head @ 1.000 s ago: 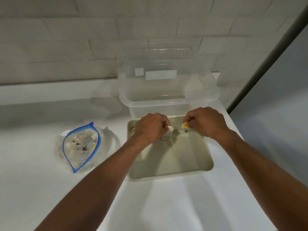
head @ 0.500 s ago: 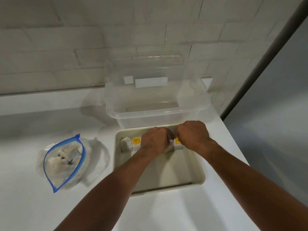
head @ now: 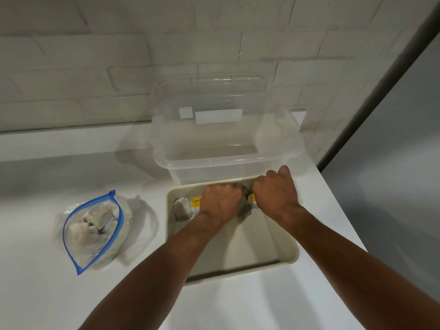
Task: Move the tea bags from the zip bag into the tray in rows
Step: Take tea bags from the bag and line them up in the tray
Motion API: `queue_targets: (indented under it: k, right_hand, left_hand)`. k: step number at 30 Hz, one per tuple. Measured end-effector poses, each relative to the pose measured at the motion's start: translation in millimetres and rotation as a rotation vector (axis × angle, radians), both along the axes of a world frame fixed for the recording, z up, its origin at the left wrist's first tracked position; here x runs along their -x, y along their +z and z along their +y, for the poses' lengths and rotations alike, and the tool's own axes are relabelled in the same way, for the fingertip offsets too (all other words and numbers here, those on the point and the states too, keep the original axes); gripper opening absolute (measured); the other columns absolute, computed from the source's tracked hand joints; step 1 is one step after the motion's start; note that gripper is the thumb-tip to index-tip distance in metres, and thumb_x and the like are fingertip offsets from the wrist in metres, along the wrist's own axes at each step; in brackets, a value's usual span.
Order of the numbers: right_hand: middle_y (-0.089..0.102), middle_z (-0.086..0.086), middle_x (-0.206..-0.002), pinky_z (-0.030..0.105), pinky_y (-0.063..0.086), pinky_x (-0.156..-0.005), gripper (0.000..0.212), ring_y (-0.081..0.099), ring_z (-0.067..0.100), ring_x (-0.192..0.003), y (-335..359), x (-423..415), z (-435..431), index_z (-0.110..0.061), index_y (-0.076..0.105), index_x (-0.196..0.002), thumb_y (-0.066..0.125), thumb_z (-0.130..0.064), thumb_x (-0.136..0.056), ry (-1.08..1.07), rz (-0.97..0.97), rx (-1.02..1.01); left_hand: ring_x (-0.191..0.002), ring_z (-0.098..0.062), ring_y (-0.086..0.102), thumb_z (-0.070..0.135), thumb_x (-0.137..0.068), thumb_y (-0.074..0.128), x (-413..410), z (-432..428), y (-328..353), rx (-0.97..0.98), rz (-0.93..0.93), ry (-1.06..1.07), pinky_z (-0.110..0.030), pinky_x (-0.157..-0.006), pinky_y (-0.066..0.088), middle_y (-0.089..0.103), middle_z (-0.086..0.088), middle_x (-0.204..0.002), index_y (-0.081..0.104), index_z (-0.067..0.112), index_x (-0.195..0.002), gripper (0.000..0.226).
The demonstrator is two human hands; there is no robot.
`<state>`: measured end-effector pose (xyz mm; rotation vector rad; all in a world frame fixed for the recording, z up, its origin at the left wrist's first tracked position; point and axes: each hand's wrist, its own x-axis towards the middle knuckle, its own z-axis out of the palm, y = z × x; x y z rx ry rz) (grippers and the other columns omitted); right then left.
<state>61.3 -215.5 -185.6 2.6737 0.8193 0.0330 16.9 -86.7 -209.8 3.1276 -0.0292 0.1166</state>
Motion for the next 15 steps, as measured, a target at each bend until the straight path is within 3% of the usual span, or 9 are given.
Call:
queue_targets:
  k: [2, 5, 8, 9, 10, 11, 12, 13, 15]
  right_hand:
    - [0.068, -0.003, -0.087, 0.041, 0.028, -0.088, 0.012, 0.056, 0.021, -0.092, 0.0, 2.1, 0.6, -0.024, 0.060, -0.081, 0.054, -0.018, -0.089, 0.003, -0.006, 0.003]
    - [0.066, -0.002, -0.092, 0.041, 0.027, -0.088, 0.018, 0.055, 0.024, -0.094, 4.3, 4.9, 0.4, -0.020, 0.066, -0.086, 0.050, -0.012, -0.086, 0.004, -0.016, -0.010]
    - [0.062, -0.002, -0.089, 0.040, 0.028, -0.090, 0.018, 0.057, 0.023, -0.091, 13.9, 8.2, -1.6, -0.024, 0.056, -0.079, 0.050, -0.009, -0.086, 0.011, -0.007, 0.029]
    - [0.059, -0.002, -0.085, 0.040, 0.029, -0.091, 0.018, 0.057, 0.022, -0.089, 16.6, 9.4, -1.5, -0.023, 0.050, -0.076, 0.050, -0.010, -0.088, 0.014, -0.004, 0.050]
    - [0.055, -0.002, -0.081, 0.040, 0.029, -0.092, 0.020, 0.057, 0.021, -0.086, 18.9, 10.4, -0.1, -0.021, 0.045, -0.073, 0.050, -0.011, -0.089, 0.017, -0.008, 0.064]
    - [0.052, -0.003, -0.079, 0.039, 0.029, -0.093, 0.024, 0.055, 0.020, -0.081, 20.6, 10.7, 2.0, -0.020, 0.041, -0.069, 0.050, -0.011, -0.090, 0.019, -0.013, 0.073]
    - [0.050, -0.003, -0.078, 0.040, 0.029, -0.093, 0.028, 0.052, 0.019, -0.077, 22.4, 11.2, 4.1, -0.020, 0.039, -0.066, 0.051, -0.012, -0.091, 0.017, -0.008, 0.081]
    - [0.051, -0.004, -0.078, 0.040, 0.029, -0.093, 0.028, 0.051, 0.019, -0.075, 22.6, 11.7, 5.3, -0.021, 0.040, -0.067, 0.052, -0.014, -0.091, 0.010, 0.007, 0.089]
    - [0.055, -0.004, -0.080, 0.039, 0.028, -0.095, 0.020, 0.056, 0.018, -0.080, 23.0, 11.8, 7.2, -0.022, 0.046, -0.075, 0.056, -0.019, -0.092, -0.001, 0.023, 0.094]
  left_hand:
    - [-0.030, -0.017, 0.052, 0.037, -0.036, 0.089, 5.2, -4.5, 0.5, 0.002, 0.036, -0.018, -0.015, -0.041, 0.033, 0.055, 0.003, -0.039, 0.062, 0.021, -0.048, 0.034]
    - [-0.035, -0.017, 0.053, 0.029, -0.047, 0.084, 30.9, -16.3, -7.7, -0.146, 0.149, -0.151, -0.019, -0.043, 0.029, 0.057, 0.001, -0.045, 0.062, 0.016, -0.048, 0.026]
    - [-0.045, -0.021, 0.060, 0.024, -0.050, 0.083, 56.1, -26.4, -11.7, -0.230, 0.186, -0.277, -0.021, -0.048, 0.030, 0.063, -0.001, -0.054, 0.065, 0.013, -0.051, 0.021]
    - [-0.060, -0.026, 0.066, 0.022, -0.065, 0.079, 61.8, -26.7, -8.7, -0.206, 0.212, -0.332, -0.024, -0.055, 0.031, 0.069, -0.005, -0.069, 0.071, 0.013, -0.068, 0.013]
    - [-0.081, -0.032, 0.068, 0.017, -0.086, 0.065, 64.0, -27.7, -9.2, -0.221, 0.288, -0.339, -0.029, -0.063, 0.032, 0.071, -0.011, -0.092, 0.070, 0.005, -0.098, 0.018]
    - [-0.098, -0.036, 0.065, 0.011, -0.099, 0.047, 62.8, -28.3, -15.2, -0.263, 0.296, -0.327, -0.032, -0.069, 0.032, 0.067, -0.016, -0.112, 0.056, -0.003, -0.125, 0.031]
    - [-0.107, -0.038, 0.062, 0.008, -0.103, 0.035, 62.9, -29.5, -12.2, -0.277, 0.290, -0.331, -0.034, -0.072, 0.031, 0.062, -0.018, -0.122, 0.040, -0.007, -0.140, 0.040]
    - [-0.109, -0.039, 0.061, 0.006, -0.104, 0.030, 65.9, -30.3, -12.3, -0.294, 0.273, -0.334, -0.034, -0.073, 0.031, 0.061, -0.020, -0.125, 0.030, -0.010, -0.145, 0.044]
    - [-0.100, -0.037, 0.065, 0.005, -0.103, 0.034, 68.1, -28.1, -19.7, -0.318, 0.276, -0.281, -0.034, -0.068, 0.032, 0.065, -0.019, -0.118, 0.029, -0.010, -0.147, 0.047]
